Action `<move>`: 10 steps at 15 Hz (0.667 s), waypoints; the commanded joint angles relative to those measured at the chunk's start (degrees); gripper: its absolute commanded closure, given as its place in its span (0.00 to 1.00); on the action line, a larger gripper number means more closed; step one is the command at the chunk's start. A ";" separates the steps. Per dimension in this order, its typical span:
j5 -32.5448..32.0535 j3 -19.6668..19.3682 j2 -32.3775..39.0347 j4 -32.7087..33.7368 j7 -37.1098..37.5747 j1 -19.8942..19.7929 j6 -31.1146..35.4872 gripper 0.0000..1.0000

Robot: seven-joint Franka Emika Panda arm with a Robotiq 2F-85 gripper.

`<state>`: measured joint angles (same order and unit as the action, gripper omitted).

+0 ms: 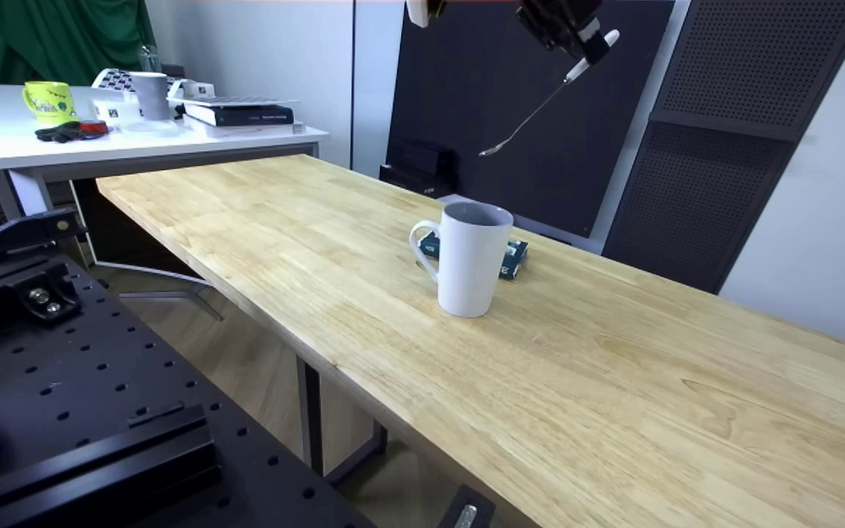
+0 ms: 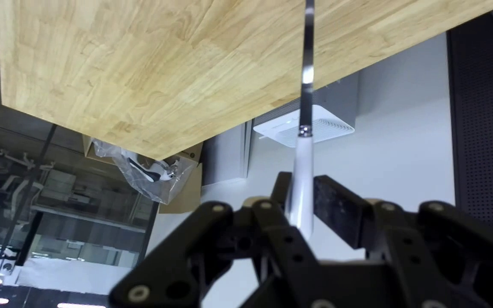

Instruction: Take the spoon and put it in the cup, pick it and put it on the table, then pick it and put it back in the cup

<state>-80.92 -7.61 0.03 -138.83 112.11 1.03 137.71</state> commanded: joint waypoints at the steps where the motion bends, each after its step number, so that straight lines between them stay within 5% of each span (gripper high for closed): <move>1: -3.17 1.26 -3.32 -4.47 3.44 -2.47 -0.42 0.95; 10: -13.39 2.30 -2.66 -5.35 16.44 -3.34 2.09 0.95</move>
<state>-89.89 -6.52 -1.83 -143.76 121.70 -1.92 138.88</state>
